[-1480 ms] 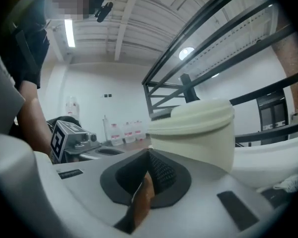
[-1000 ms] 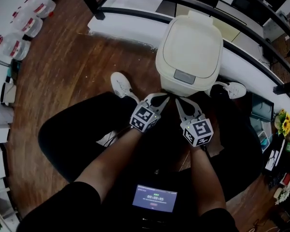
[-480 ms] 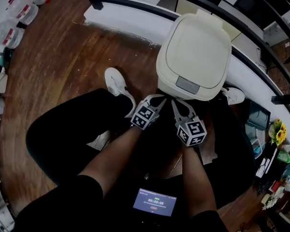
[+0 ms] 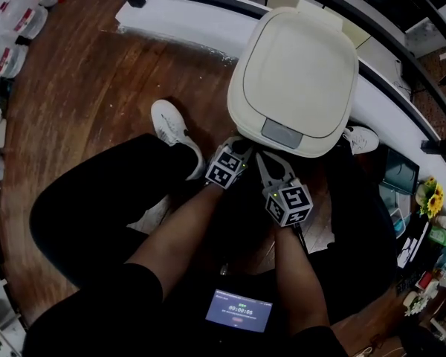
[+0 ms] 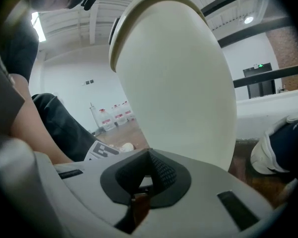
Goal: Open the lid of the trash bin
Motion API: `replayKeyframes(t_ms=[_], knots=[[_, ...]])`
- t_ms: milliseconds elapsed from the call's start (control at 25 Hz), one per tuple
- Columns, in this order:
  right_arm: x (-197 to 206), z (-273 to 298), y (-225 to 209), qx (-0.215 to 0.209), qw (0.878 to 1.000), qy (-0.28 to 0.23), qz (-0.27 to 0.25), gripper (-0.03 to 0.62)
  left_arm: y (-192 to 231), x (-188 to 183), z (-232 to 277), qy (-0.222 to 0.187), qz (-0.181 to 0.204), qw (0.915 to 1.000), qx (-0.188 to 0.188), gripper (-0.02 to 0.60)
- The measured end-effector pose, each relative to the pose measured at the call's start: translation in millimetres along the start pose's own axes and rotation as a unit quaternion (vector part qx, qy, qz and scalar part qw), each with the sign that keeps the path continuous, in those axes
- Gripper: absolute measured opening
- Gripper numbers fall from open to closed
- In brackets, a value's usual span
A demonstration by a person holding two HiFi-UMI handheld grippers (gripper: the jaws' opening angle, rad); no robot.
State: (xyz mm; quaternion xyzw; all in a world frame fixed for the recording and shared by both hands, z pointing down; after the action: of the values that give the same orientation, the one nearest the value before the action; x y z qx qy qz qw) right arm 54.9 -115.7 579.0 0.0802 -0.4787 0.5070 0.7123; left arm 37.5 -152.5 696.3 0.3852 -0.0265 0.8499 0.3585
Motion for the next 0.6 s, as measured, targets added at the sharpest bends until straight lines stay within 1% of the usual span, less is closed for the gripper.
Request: replayKeyframes(t_ms=[360, 600], knots=[[11, 0, -13, 0.005, 1.000, 0.021, 0.021, 0.028, 12, -2, 26, 0.041, -0.026, 0.9987, -0.017, 0.038], [12, 0, -11, -0.005, 0.999, 0.032, 0.001, 0.028, 12, 1, 31, 0.057, -0.027, 0.9977, -0.023, 0.038]])
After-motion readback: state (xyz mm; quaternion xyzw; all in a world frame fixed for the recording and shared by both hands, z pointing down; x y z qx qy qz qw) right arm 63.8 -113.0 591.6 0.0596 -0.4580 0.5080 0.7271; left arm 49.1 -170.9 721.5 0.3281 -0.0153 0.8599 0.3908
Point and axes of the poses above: the fingertips, and each gripper's own axes: z forward along the fingers, y to its left, x out of its underside, the point moved 2 cm from there along -z, backward along the fingers, and after that the axes turned 13 degrees about y, right-handed, at the moved point
